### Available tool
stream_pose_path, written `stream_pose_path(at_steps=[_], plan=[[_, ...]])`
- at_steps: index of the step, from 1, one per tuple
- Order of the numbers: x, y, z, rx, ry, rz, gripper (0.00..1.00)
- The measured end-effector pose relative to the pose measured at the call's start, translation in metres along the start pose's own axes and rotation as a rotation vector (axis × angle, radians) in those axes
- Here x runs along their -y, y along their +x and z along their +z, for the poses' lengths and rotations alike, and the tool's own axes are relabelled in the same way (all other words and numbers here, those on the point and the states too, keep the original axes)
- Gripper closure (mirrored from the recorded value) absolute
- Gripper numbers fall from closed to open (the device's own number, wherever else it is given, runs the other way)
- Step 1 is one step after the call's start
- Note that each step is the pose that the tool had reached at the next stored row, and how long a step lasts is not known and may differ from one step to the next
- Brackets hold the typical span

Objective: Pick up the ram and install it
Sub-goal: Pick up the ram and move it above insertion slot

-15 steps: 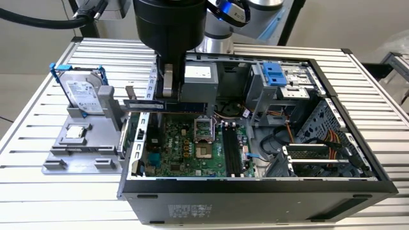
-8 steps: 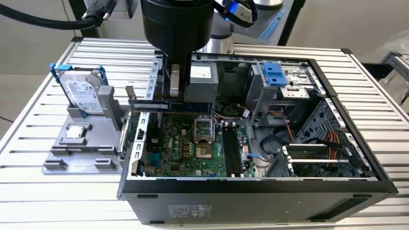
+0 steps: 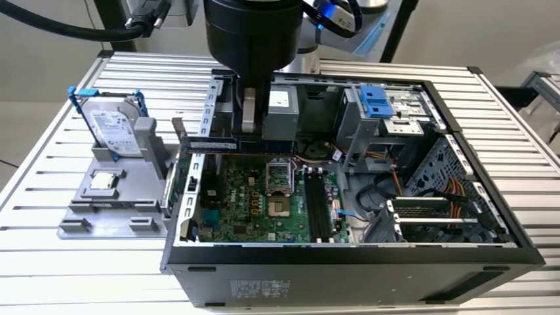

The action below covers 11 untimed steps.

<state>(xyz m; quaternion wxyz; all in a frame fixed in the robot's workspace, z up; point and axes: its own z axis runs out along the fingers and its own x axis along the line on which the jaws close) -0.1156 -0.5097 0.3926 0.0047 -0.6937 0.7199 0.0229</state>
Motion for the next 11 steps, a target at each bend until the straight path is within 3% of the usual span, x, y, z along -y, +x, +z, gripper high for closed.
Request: stream_pose_path(at_steps=[11], plan=[[0.0078,-0.0003,-0.0002,0.0002,0.0003,0.008,1.0]])
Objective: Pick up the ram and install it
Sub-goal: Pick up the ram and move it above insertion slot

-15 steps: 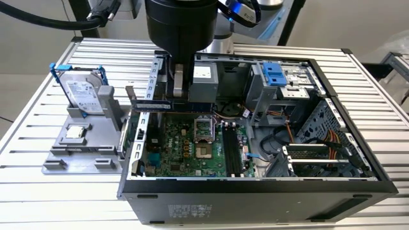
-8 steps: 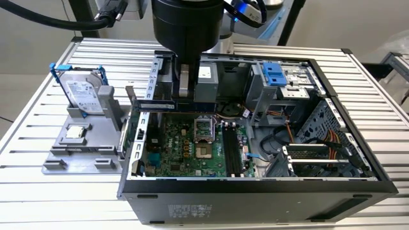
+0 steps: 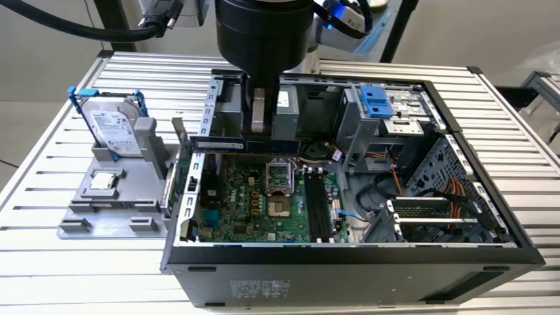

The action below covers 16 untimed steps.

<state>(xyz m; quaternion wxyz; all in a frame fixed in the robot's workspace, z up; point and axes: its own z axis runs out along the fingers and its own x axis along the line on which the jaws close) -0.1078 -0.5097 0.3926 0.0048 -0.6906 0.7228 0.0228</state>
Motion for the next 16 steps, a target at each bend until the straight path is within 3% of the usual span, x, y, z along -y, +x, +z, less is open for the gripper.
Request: stream_pose_path(at_steps=[16], plan=[[0.0092,-0.0004,-0.0002,0.0003,0.0004,0.009,1.0]])
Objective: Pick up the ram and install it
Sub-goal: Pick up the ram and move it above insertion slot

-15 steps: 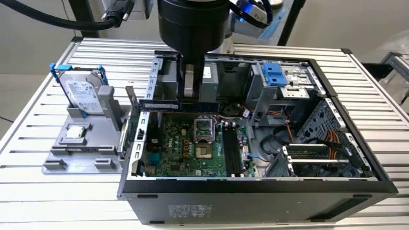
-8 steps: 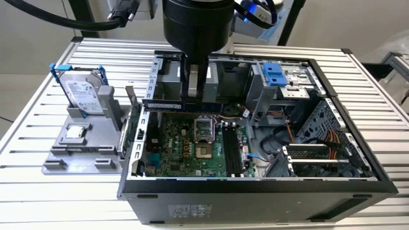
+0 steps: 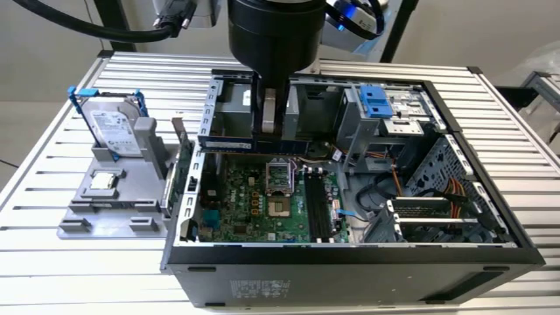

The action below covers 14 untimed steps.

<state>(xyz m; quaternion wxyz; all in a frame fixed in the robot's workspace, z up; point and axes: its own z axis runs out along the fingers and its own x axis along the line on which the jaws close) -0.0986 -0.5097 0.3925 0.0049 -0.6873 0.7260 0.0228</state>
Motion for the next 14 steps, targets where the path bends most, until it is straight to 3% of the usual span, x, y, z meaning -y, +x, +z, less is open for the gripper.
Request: stream_pose_path(at_steps=[14], plan=[[0.0058,-0.0003,-0.0001,0.0001,0.0001,0.003,1.0]])
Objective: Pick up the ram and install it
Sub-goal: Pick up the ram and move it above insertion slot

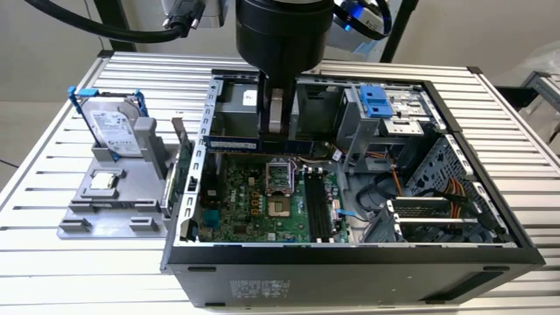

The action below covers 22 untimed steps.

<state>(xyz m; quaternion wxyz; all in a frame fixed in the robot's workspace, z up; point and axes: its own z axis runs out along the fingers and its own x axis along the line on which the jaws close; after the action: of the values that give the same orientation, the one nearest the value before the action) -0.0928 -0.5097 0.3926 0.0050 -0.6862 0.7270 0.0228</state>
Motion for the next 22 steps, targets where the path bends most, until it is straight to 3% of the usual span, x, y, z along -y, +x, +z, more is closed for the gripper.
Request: stream_pose_path(at_steps=[22], plan=[[0.0108,-0.0006,-0.0003,0.0,0.0001,0.003,1.0]])
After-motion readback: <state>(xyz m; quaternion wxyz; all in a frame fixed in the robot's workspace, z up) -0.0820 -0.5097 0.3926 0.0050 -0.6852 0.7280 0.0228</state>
